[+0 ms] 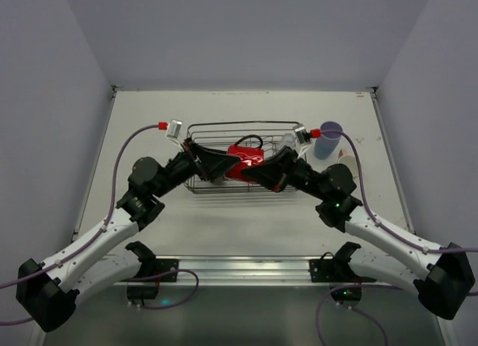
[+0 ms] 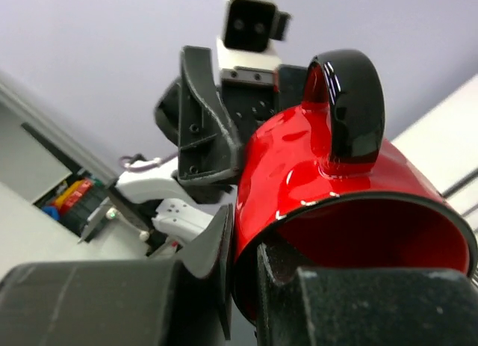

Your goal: Unload the cups from the dish rack

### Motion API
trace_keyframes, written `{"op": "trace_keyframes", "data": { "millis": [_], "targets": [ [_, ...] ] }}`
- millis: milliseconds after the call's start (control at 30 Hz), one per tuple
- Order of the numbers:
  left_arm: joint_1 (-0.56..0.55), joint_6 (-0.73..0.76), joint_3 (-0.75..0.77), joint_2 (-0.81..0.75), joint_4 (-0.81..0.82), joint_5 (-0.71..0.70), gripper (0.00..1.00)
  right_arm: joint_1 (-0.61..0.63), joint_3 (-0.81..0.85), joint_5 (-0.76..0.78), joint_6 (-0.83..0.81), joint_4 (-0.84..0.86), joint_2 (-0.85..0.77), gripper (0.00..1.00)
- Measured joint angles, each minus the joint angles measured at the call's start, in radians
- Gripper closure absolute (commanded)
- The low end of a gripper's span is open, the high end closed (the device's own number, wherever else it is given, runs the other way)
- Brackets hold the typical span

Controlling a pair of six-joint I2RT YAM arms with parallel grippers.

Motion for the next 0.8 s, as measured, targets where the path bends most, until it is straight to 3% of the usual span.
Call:
{"op": "trace_keyframes", "data": {
  "millis": [167, 433, 633, 800],
  "targets": [
    [0.008, 0.230, 0.170, -0.005, -0.303, -0.074, 0.00, -0.002, 0.064, 0.054, -0.150, -0.443, -0.121, 1.00],
    [0.007, 0.494, 0.245, -0.162, -0.663, -0.279, 0.00, 0.119, 0.157, 0.166, -0.319, -1.041, -0.208, 1.00],
    [0.008, 0.613, 0.228, -0.303, -0.838, -0.480, 0.00, 0.333, 0.214, 0.378, -0.359, -1.363, -0.079, 1.00],
    [0.008, 0.651, 0.154, -0.377, -0.885, -0.575, 0.00, 0.456, 0.262, 0.534, -0.358, -1.510, 0.102, 1.00]
  ]
}}
